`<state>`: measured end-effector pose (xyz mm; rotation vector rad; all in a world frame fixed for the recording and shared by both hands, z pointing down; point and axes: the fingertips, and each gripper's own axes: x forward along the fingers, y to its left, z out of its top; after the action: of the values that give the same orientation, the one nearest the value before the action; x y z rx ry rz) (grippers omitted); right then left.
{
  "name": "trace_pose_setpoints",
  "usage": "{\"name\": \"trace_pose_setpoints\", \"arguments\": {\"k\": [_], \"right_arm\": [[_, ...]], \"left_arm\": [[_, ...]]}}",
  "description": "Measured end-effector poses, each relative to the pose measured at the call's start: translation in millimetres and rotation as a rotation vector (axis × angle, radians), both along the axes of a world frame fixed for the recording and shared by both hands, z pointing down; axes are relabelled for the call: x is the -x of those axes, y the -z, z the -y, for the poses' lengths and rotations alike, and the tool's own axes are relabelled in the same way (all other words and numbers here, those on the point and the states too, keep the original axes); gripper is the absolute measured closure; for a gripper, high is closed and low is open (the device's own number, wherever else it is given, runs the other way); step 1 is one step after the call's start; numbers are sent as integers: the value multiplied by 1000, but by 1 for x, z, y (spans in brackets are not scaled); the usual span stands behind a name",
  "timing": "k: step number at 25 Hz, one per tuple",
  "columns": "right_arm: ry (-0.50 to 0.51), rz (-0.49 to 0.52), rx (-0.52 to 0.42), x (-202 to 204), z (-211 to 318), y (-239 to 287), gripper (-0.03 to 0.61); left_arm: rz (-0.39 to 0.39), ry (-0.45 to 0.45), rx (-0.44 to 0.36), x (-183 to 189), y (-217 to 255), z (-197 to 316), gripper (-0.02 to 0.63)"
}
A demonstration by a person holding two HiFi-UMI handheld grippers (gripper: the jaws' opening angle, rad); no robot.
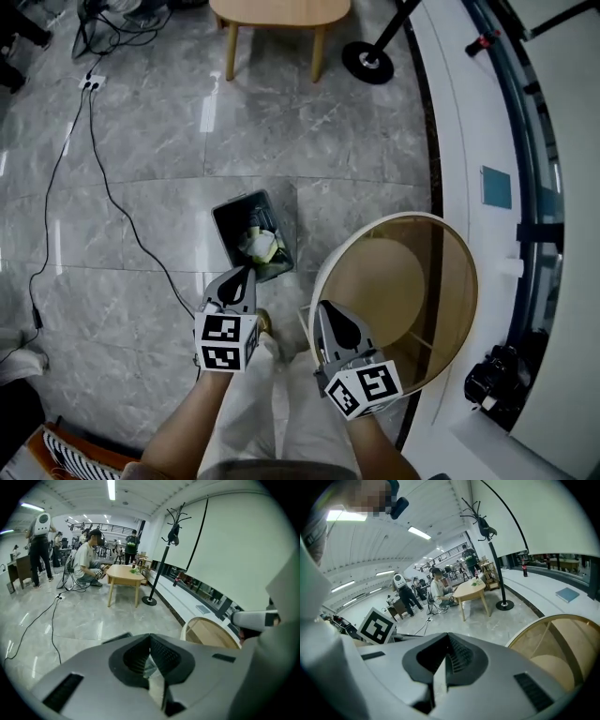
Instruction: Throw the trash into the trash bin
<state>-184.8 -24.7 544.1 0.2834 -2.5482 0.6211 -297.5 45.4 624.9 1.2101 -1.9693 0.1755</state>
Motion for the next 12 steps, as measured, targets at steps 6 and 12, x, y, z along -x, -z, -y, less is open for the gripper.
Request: {"name": "trace_pose_setpoints", "arguments": {"k": [6,12], "right_arm": [[43,45,31,-16,-6,88,561],[103,143,21,-44,-14,204,561]], "left_arm": [[-39,-38,-65,-22,119,5,594],[-32,-200,-155,-76,250,4,595]]}}
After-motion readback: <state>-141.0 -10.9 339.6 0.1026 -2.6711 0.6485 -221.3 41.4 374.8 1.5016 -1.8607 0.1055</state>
